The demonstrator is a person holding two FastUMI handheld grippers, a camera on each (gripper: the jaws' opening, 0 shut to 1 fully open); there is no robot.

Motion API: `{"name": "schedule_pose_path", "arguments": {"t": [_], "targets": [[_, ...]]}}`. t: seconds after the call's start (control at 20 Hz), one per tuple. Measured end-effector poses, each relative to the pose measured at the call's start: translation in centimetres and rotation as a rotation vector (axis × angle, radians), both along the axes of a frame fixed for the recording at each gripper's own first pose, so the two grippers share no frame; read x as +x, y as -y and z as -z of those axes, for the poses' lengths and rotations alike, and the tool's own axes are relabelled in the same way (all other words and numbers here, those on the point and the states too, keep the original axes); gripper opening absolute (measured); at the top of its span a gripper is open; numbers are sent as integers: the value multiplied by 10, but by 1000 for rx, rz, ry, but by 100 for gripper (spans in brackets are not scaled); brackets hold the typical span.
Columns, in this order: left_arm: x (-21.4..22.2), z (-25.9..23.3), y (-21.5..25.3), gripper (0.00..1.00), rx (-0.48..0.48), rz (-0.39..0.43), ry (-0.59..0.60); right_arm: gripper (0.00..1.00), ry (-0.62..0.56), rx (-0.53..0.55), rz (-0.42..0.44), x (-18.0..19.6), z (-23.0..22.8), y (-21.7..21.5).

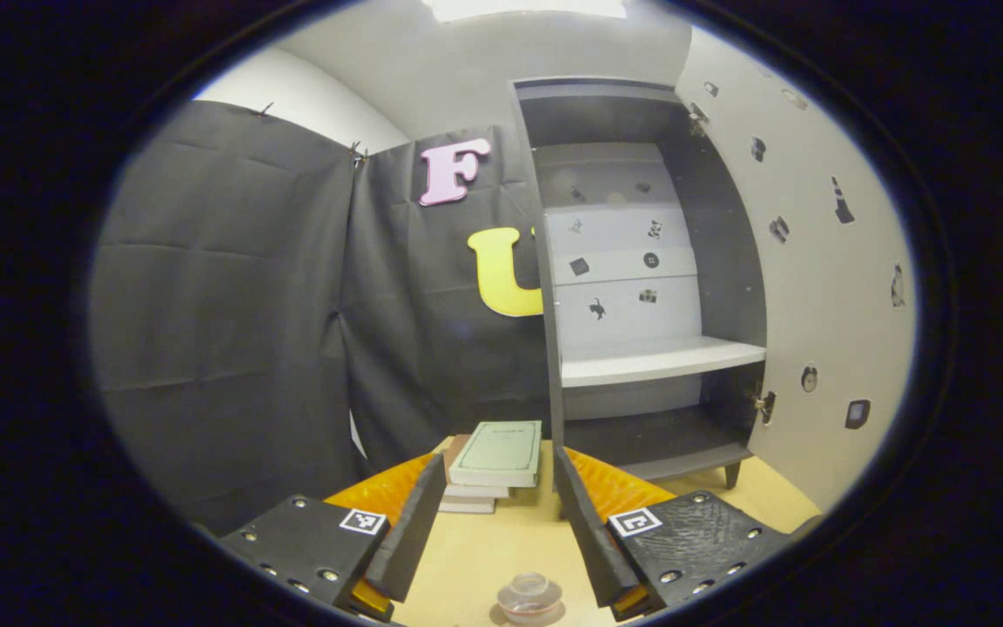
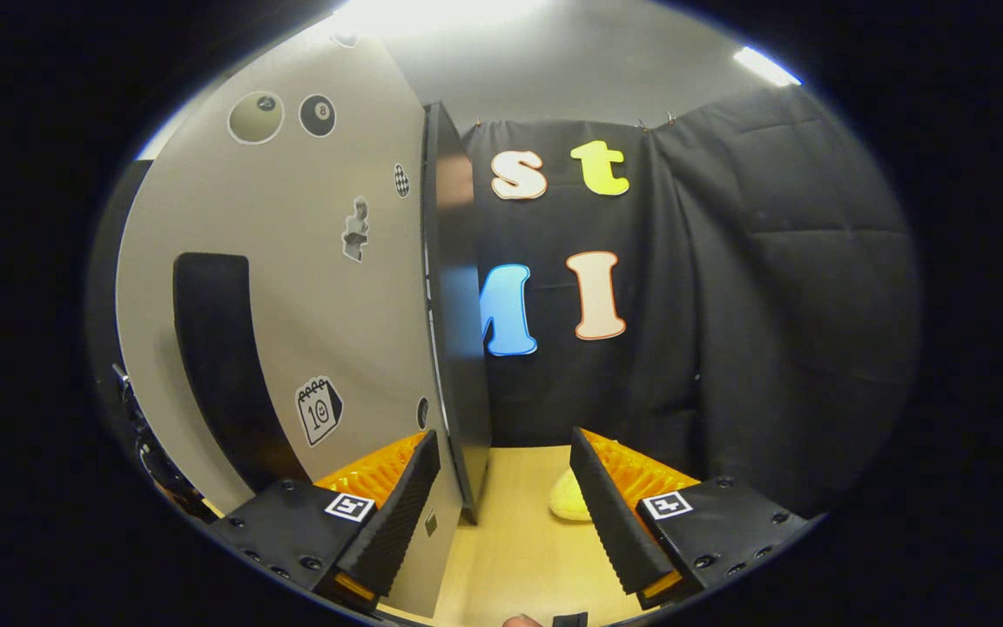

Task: Open the cabinet door with the right hand, grasp the bottle in the cabinet with the left hand and place it on the coaster, then close the cabinet door with the right hand.

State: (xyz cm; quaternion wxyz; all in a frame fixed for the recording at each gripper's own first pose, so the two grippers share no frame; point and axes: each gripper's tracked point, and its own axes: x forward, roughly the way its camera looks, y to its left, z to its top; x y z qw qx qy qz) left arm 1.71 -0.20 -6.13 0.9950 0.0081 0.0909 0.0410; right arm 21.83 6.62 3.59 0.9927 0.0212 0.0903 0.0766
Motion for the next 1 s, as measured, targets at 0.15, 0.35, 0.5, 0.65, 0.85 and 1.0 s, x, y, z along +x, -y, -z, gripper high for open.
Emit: {"name": "schedule_pose_path", "arguments": {"t": [0.15,0.35,0.5,0.65,0.85,1.0], "targets": [[8,-5,-14,75,-14,13,22,90,-6,-34,36,2,-1,-6],[18,-6,-30,75,-41,24,35,93,-7,-42,31,2,-4,-28],[24,-5,-37,75,-73,30,38,93,-3,-33,22,1,-6,-43],[28,-4,-49,77,-79,40,43,93,-7,-24,7,0,-3,-59],[34,1,-62,75,-89,45,41,93,-9,-20,-12,3,-3,-78],[36,1,-73,75,-94,46,46,93,-11,-21,-24,-3,-3,-94]]}}
